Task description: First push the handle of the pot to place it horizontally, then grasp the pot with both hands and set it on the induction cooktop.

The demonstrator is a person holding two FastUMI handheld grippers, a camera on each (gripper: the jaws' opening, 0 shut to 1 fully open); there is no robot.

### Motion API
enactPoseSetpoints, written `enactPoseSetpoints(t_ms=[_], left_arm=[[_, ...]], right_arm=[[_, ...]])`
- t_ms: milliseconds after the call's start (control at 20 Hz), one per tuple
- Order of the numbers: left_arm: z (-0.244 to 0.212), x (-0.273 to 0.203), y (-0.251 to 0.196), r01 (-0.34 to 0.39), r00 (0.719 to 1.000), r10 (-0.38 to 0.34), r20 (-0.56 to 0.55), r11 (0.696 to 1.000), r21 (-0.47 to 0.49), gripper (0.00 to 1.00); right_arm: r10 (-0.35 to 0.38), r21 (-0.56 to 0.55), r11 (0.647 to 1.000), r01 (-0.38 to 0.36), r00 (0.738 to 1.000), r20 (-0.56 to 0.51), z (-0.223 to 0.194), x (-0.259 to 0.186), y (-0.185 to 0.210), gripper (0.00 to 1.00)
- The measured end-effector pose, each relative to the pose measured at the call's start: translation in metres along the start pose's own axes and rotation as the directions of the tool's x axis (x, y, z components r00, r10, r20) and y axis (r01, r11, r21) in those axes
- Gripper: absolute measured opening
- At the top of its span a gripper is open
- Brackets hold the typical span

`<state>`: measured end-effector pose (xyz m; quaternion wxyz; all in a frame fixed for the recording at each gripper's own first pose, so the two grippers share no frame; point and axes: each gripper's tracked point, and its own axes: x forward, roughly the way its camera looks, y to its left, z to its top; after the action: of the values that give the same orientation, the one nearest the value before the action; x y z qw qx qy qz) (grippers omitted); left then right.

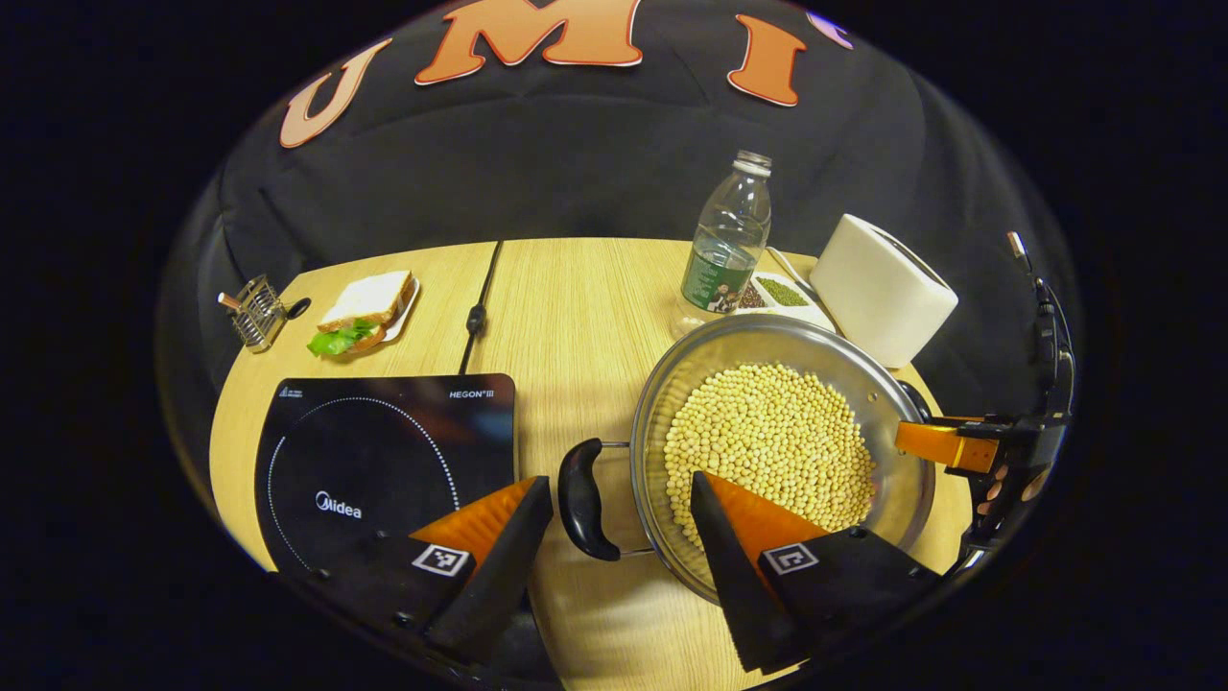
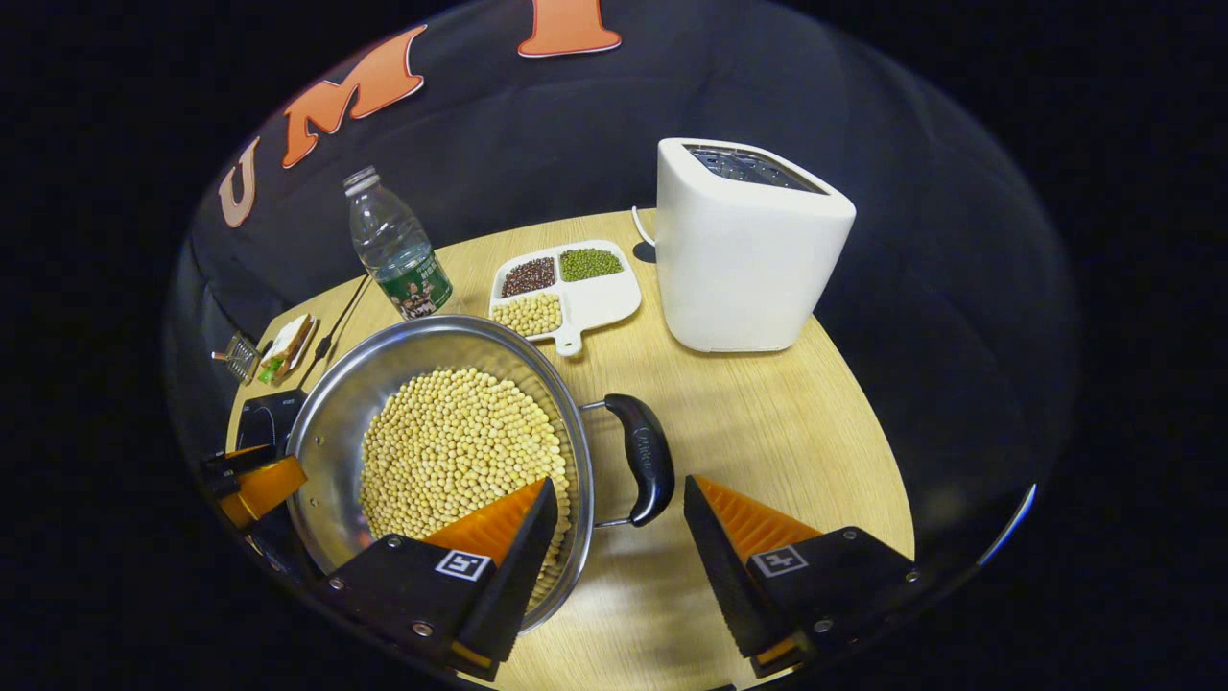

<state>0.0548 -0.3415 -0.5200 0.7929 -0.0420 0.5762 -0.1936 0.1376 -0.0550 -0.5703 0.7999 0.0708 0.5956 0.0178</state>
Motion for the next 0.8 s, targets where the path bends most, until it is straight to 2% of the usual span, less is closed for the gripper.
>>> enactPoseSetpoints(t_ms=[300, 450, 600, 800], left_arm=[[0.001, 0.022, -0.005, 0.01, 1.0, -0.01, 0.011, 1.0, -0.006, 0.99], [0.006, 0.031, -0.008, 0.014, 0.999, -0.015, 0.042, 1.0, 0.015, 0.99], [0.008, 0.043, -0.007, -0.022, 0.997, 0.018, 0.07, 0.998, 0.061, 0.95], [0.009, 0.06, -0.001, -0.07, 0.994, 0.064, 0.088, 0.995, 0.066, 0.94]], right_arm=[[-0.032, 0.001, 0.999, 0.032, 0.999, 0.007, 0.0, 0.011, -0.01, 0.81], [-0.011, 0.02, 1.0, 0.011, 1.0, 0.003, -0.002, 0.017, -0.005, 0.73], [0.001, 0.029, 1.0, -0.002, 1.0, 0.004, -0.003, 0.021, -0.003, 0.63], [0.004, 0.009, 1.0, -0.004, 1.0, 0.019, -0.001, 0.013, -0.01, 0.63]])
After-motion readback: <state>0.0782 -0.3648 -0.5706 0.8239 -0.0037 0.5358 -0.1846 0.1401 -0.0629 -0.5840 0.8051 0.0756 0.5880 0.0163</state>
